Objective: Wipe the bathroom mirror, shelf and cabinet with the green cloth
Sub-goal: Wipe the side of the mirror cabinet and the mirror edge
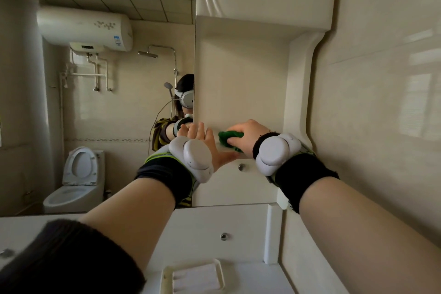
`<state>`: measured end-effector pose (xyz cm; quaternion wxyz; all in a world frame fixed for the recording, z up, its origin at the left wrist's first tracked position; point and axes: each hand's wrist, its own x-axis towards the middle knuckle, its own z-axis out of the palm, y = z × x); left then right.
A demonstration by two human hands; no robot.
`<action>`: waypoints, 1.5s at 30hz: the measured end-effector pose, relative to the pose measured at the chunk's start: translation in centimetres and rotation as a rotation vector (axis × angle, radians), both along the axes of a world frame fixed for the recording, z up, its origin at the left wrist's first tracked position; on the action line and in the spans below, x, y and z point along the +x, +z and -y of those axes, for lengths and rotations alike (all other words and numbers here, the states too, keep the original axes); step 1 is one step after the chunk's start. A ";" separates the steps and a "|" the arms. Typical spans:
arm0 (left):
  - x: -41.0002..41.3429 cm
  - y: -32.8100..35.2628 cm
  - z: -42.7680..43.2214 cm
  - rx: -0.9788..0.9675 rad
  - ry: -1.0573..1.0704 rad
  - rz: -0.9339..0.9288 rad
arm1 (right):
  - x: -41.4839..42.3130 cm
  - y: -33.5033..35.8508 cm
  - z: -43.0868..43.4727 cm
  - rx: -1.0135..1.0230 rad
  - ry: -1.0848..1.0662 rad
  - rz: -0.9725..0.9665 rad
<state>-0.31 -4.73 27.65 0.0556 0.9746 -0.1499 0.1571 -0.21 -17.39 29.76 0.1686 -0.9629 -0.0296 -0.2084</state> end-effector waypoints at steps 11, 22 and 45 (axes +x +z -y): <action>0.3 -0.3 0.1 0.049 0.023 0.027 | -1.6 -0.6 0.4 0.033 -0.001 0.059; 0.4 -0.8 0.1 -0.011 0.010 0.046 | -2.5 -0.6 1.0 0.037 0.053 0.037; 0.1 -0.5 0.4 0.032 0.023 -0.006 | 0.1 0.8 0.8 0.014 -0.054 -0.060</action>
